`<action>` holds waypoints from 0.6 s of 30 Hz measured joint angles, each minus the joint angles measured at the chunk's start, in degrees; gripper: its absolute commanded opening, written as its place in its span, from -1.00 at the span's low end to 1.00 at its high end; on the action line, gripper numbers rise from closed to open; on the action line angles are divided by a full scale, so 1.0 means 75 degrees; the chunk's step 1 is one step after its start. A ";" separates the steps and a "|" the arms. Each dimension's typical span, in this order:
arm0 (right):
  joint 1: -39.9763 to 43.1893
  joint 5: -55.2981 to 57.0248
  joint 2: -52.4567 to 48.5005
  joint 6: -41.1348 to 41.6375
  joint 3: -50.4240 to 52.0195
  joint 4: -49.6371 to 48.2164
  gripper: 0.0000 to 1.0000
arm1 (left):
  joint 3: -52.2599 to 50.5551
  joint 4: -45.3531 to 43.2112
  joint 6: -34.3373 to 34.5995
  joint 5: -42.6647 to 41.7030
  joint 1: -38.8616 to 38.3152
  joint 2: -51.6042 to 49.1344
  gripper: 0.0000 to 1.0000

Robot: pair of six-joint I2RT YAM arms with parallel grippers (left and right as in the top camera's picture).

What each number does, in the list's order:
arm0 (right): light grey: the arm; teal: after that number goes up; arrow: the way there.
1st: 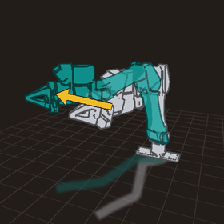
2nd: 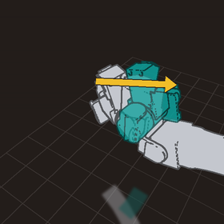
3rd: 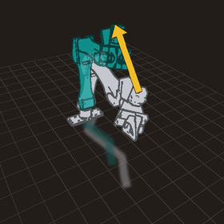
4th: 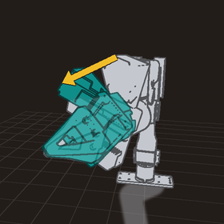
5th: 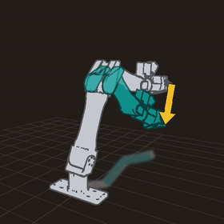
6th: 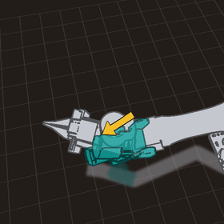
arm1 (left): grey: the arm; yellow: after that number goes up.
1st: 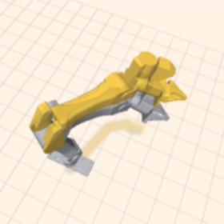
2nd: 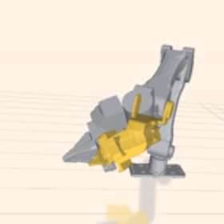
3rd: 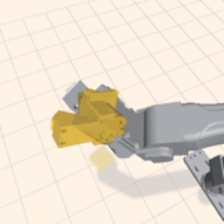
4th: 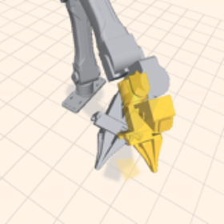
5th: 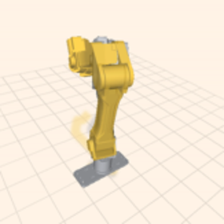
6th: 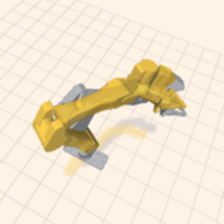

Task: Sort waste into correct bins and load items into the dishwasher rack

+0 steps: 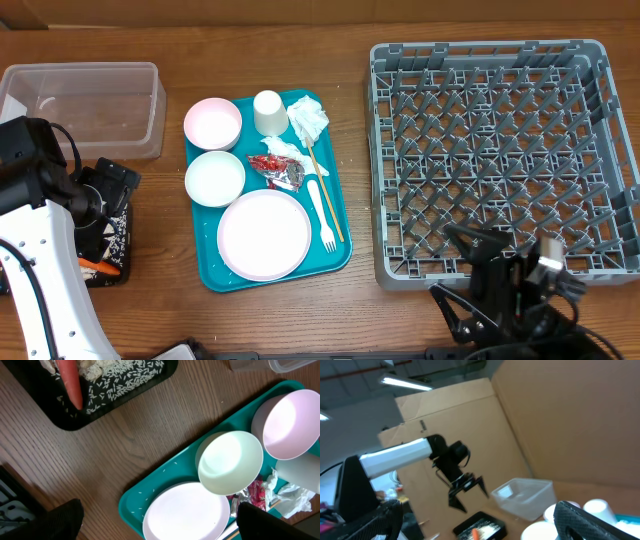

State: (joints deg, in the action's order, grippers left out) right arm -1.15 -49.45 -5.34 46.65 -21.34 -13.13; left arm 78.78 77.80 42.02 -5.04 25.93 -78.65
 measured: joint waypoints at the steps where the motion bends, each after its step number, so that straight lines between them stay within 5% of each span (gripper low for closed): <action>1: 0.0000 0.0044 -0.0254 -0.0154 -0.0344 0.0184 0.99 | -0.0003 -0.0006 0.0003 -0.0009 0.0000 0.0000 1.00; 12: -0.0003 -0.0493 -0.4138 -0.1498 -0.3611 0.0947 0.99 | 0.0000 0.0003 0.0003 -0.0050 0.0000 0.0000 1.00; 18: -0.0688 -0.0685 -0.5861 -0.2815 -0.4666 0.2798 0.99 | 0.0000 0.0000 0.0003 -0.0050 0.0000 0.0000 1.00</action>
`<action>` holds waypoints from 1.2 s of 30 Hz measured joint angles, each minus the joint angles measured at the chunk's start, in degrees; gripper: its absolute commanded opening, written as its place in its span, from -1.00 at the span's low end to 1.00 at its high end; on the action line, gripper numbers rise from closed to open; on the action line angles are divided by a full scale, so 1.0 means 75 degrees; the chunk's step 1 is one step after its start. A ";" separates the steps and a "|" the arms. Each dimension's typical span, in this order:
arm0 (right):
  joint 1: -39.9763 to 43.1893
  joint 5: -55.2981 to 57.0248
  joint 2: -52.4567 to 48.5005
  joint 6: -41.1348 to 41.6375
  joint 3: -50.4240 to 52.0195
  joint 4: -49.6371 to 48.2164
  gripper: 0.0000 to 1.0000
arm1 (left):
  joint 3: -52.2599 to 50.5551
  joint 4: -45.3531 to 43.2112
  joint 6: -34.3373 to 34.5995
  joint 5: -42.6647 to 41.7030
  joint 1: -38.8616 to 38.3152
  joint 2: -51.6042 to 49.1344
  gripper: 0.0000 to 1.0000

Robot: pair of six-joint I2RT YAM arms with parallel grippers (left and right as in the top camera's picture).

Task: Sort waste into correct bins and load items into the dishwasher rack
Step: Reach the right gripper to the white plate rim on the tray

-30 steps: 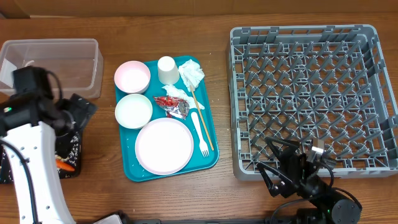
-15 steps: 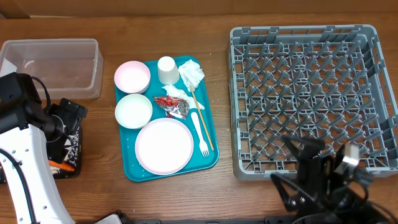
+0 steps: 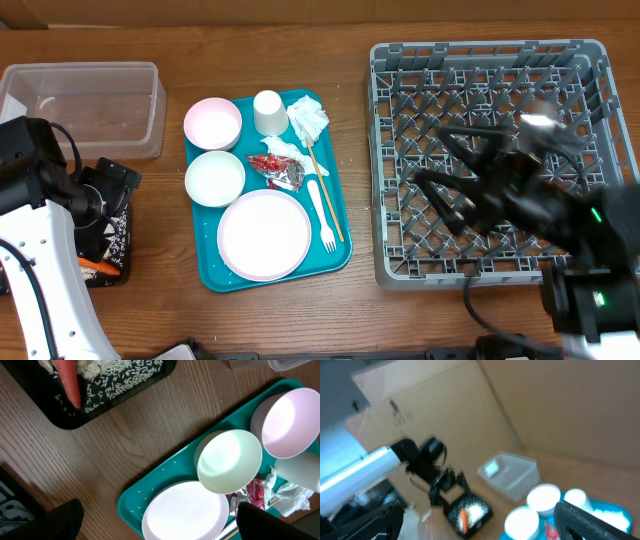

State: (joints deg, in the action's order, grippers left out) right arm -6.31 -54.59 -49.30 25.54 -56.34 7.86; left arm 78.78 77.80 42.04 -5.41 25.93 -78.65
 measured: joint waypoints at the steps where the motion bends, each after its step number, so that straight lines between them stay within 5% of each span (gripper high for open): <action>1: -0.0323 0.0181 -0.0268 -0.0382 -0.0108 0.0425 0.99 | 0.0000 -0.0003 0.0000 0.0000 0.0000 0.0000 1.00; 7: -0.3002 0.2530 -0.1160 -0.2063 -0.0504 0.1754 0.99 | 0.0000 -0.0003 0.0000 0.0000 0.0000 0.0000 1.00; 14: -0.5552 0.6056 -0.2404 -0.2766 -0.0723 0.1883 1.00 | -0.0003 0.0000 0.0000 0.0000 0.0000 0.0000 1.00; 26: -0.5971 0.7134 -0.6309 -0.2349 -0.1107 0.2544 1.00 | 0.0000 -0.0003 0.0000 0.0000 0.0000 0.0000 1.00; 36: -0.5971 0.7137 -0.7117 -0.2194 -0.1702 0.3182 1.00 | 0.0000 0.0003 -0.0003 0.0000 0.0000 0.0000 1.00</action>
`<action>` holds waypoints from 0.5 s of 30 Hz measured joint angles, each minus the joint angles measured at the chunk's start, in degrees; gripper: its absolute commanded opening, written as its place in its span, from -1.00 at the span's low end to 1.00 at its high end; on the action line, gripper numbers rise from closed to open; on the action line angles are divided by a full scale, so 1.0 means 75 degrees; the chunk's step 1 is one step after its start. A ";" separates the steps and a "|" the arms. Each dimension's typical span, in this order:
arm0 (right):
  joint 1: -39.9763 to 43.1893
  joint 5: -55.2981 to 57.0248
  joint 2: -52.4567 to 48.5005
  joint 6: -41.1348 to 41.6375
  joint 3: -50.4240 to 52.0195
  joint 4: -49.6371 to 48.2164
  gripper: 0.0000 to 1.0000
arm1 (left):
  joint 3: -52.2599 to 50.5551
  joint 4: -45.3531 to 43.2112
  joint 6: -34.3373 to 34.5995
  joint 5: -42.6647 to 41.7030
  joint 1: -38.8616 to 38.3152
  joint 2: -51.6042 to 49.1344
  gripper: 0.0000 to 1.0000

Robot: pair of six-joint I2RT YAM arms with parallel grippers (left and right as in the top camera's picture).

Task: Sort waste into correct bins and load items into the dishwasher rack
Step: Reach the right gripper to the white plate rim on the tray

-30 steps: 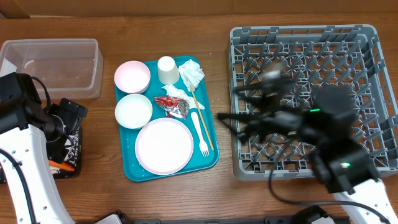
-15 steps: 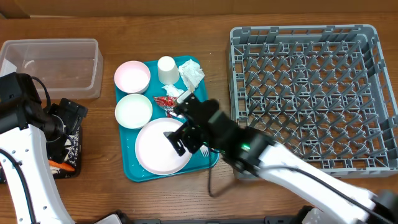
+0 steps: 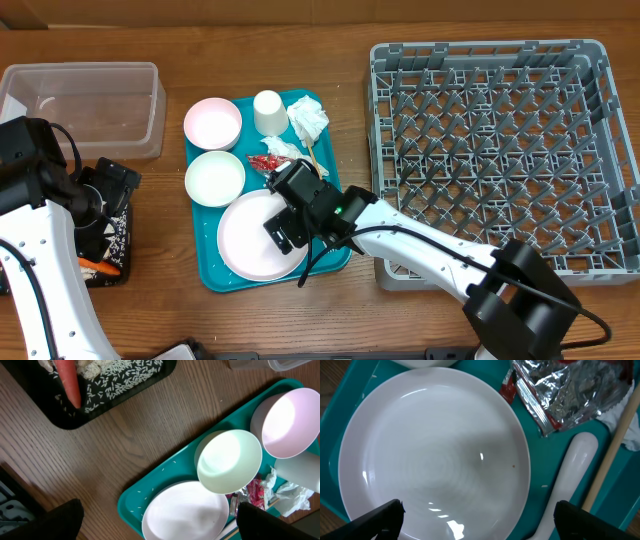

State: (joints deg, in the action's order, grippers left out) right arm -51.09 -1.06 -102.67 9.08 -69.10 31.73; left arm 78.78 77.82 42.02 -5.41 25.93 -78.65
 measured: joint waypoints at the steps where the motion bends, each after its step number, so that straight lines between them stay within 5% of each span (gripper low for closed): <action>1: 0.0000 -0.0017 -0.0050 0.0029 0.0000 0.0026 1.00 | 0.0000 -0.0009 0.0003 0.0000 0.0000 0.0000 1.00; 15: 0.0000 -0.0216 -0.0527 0.0335 0.0000 0.0055 1.00 | 0.0000 -0.0003 0.0003 0.0000 0.0000 0.0000 1.00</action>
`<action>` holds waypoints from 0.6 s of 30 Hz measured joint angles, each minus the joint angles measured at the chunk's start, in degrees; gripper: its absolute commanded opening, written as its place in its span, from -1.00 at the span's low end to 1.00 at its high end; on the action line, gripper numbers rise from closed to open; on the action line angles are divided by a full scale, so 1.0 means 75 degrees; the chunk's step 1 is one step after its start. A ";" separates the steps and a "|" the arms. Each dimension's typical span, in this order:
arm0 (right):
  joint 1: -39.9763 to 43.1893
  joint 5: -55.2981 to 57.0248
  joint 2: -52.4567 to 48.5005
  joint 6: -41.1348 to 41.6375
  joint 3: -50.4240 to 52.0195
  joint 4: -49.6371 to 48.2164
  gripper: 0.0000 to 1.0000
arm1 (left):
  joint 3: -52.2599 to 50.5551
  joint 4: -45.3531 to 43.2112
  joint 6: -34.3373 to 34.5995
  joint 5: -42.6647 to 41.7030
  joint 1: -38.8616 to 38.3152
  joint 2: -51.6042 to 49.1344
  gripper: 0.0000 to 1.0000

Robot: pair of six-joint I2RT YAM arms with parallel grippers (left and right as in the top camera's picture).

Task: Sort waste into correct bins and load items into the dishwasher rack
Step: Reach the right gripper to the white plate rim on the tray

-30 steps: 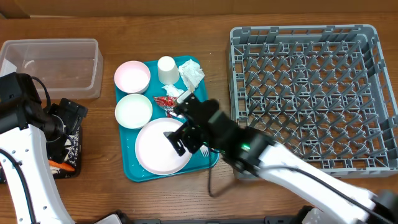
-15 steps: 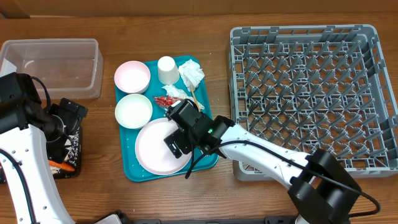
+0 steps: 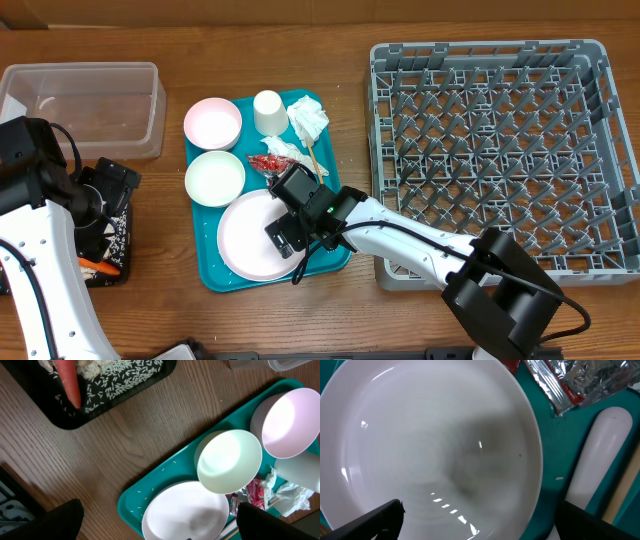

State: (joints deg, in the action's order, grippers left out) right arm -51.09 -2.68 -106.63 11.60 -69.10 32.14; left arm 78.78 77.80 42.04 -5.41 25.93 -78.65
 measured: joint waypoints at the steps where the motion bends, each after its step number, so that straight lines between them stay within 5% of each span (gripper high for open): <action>1: 0.0000 -0.0050 0.0000 0.0023 0.0000 -0.0015 1.00 | 0.0000 0.0000 0.0000 0.0000 0.0000 0.0000 1.00; 18: 0.0000 0.0224 -0.0487 0.0892 -0.0003 -0.0341 1.00 | 0.0000 0.0000 0.0000 0.0000 0.0000 0.0000 1.00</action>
State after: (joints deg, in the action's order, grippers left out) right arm -51.09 -0.99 -110.28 18.28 -69.12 29.58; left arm 78.78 77.80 42.04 -5.41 25.93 -78.65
